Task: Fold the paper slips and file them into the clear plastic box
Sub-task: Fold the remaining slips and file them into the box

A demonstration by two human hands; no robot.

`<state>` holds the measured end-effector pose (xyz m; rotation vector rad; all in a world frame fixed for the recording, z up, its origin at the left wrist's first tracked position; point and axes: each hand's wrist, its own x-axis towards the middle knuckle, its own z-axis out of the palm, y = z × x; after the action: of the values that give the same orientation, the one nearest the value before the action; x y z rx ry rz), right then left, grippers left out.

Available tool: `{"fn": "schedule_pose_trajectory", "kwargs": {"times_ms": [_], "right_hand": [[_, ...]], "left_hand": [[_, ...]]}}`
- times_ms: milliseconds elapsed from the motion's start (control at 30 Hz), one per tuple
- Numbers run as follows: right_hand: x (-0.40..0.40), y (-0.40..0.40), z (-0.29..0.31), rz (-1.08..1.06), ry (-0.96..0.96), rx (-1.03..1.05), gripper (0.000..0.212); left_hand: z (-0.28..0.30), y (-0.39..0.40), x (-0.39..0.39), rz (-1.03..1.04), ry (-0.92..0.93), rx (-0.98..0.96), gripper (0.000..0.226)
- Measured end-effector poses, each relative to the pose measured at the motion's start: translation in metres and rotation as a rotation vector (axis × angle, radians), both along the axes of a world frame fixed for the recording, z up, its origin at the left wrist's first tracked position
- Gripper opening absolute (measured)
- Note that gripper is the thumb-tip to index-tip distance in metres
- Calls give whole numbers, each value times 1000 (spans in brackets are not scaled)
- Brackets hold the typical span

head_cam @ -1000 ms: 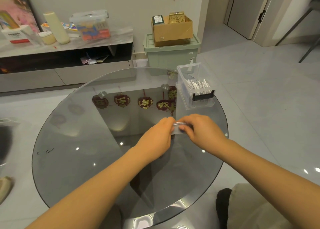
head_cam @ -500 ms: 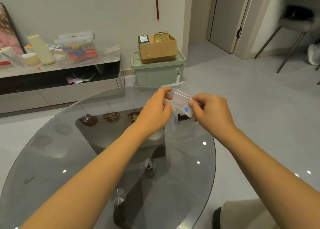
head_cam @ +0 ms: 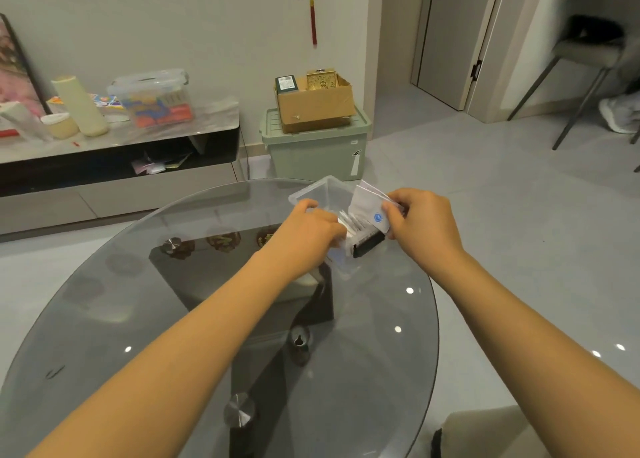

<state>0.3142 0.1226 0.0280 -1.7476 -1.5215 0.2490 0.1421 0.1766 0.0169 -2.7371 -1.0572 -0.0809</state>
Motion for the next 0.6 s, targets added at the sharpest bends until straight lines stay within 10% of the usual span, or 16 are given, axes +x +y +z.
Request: {"fn": "schedule_pose_trajectory", "kwargs": {"times_ms": [600], "right_hand": [[-65,-29,3,347,13,-35,17]], "left_hand": [[8,-104,-67,169,-83,-191,28]]}}
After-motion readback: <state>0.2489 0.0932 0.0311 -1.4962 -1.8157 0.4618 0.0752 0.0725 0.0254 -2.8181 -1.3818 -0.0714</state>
